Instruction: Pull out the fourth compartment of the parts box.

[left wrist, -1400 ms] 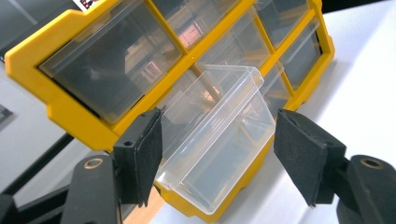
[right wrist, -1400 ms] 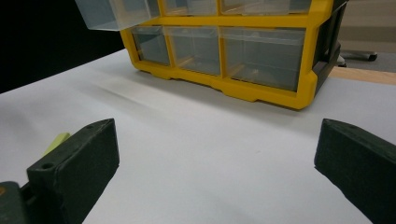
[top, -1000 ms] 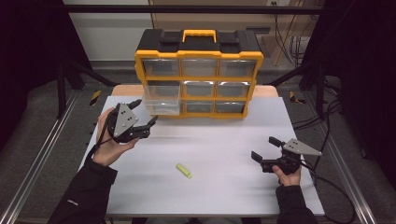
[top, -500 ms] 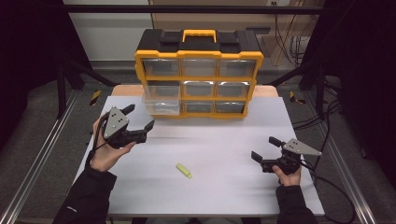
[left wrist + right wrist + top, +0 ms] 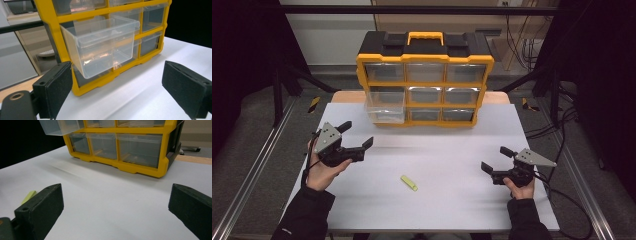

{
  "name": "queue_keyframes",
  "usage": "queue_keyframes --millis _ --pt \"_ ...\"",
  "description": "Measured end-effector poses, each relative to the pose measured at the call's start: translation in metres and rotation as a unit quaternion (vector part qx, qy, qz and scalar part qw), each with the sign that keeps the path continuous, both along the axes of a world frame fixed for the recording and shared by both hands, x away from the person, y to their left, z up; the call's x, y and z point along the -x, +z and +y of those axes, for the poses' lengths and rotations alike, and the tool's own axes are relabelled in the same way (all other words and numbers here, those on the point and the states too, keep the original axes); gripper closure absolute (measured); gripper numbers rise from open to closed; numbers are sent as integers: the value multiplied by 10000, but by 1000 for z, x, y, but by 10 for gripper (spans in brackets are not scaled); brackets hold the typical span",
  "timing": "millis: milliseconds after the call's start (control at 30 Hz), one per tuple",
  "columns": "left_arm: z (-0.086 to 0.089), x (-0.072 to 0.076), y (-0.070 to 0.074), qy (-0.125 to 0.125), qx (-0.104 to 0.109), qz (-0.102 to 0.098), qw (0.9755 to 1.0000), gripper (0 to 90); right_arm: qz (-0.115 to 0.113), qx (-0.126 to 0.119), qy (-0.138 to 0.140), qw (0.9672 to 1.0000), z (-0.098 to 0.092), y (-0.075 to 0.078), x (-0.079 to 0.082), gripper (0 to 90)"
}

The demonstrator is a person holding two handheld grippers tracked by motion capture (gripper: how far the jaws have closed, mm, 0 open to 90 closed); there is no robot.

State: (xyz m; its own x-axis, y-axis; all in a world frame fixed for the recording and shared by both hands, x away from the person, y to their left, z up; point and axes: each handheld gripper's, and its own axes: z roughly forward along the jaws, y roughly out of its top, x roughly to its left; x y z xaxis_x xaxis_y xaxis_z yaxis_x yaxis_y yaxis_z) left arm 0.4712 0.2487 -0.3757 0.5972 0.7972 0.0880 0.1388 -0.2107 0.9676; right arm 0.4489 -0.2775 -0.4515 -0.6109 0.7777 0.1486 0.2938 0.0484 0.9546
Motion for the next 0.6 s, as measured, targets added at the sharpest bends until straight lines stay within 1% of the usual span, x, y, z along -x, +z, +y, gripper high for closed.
queue_keyframes --millis 67,333,400,467,600 --pt "3 1 -4 19 15 24 10000 91 4 4 -1 10000 0 0 0 5" --pt "16 6 -22 118 267 184 9994 58 53 15 61 10000 1 0 0 5" --pt "19 7 -26 141 245 198 9994 50 79 35 70 9999 1 0 -1 5" --pt "21 9 -29 141 273 217 9993 45 83 68 99 9999 2 0 -1 5" --pt "27 12 -35 105 399 269 9988 40 94 127 141 9998 5 1 -1 5"
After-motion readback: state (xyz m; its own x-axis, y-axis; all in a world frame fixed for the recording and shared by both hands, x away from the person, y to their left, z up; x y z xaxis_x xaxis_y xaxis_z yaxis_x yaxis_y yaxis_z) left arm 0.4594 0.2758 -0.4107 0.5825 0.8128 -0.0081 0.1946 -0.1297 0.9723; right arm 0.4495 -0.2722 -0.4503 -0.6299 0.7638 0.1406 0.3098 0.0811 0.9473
